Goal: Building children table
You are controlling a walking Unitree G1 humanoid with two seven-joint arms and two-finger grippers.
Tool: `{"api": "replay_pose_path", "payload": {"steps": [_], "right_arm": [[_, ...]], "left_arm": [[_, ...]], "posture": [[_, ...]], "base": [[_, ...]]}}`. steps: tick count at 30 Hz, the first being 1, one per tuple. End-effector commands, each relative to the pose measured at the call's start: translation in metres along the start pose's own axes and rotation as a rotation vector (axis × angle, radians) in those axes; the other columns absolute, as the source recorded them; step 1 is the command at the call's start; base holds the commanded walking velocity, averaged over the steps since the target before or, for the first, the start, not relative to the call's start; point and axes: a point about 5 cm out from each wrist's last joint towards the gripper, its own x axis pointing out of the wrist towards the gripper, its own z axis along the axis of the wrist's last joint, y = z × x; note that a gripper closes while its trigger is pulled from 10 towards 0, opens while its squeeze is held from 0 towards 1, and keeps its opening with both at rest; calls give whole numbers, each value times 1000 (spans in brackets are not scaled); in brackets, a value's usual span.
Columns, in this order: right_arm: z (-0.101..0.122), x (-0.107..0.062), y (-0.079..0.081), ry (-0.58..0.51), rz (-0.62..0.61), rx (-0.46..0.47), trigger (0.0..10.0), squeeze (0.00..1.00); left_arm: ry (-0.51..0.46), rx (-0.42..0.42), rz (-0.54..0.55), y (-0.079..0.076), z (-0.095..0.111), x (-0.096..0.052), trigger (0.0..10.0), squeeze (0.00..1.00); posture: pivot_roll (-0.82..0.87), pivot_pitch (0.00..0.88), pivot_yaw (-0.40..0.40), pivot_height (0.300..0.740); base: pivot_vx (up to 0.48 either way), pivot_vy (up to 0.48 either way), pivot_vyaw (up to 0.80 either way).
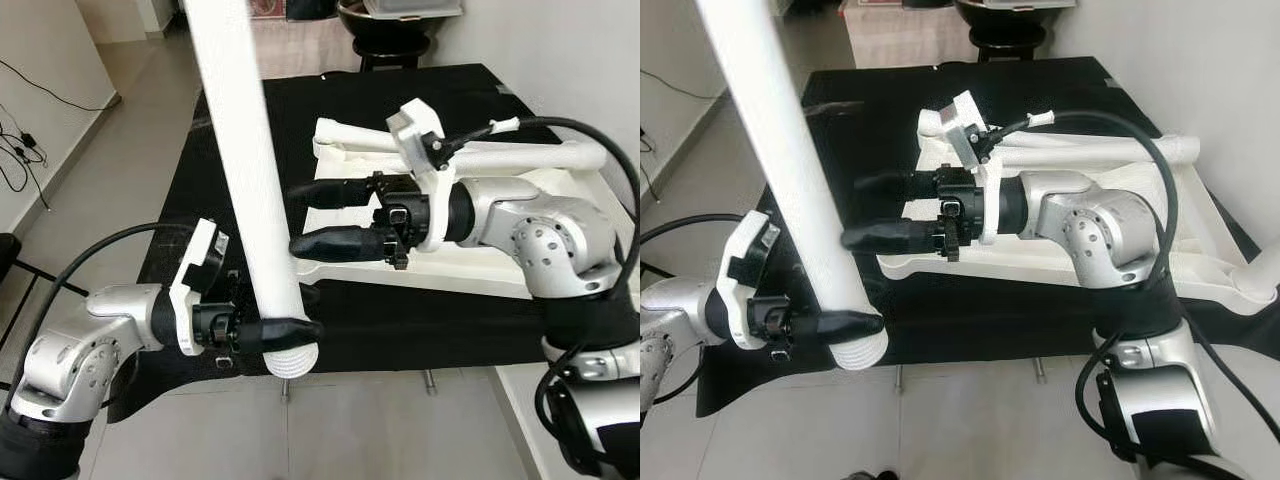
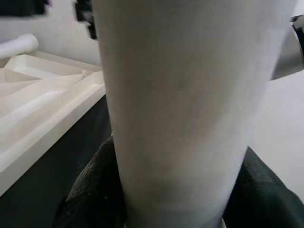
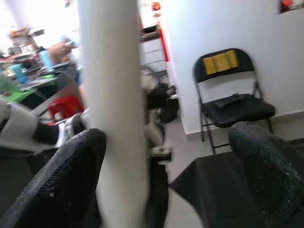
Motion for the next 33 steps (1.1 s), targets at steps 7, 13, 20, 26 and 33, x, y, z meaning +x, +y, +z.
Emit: {"api": "replay_pose_path", "payload": {"steps": [7,13,20,26,33], "right_arm": [[-2,-8,12,17,67,1,10000,0],[0,-6,16,1,86,-16,10000,0],[-4,25,22,-42,108,-25,10000,0],[-1,35,23,-76,139,-23,10000,0],[8,48,16,-85,84,-35,10000,0]], "left_arm": [[7,81,34,-1,15,-8,10000,0],[0,93,49,-1,16,-9,10000,0],[-2,65,62,3,4,5,10000,0],[-2,51,54,3,0,10,10000,0],[28,41,44,2,-9,14,10000,0]], "posture": [[-111,98,10,740],[-108,98,14,740],[-108,98,18,740],[-110,99,18,740],[-113,96,12,740]], "base": [[0,0,0],[0,0,0],[0,0,0],[0,0,0],[0,0,0]]}}
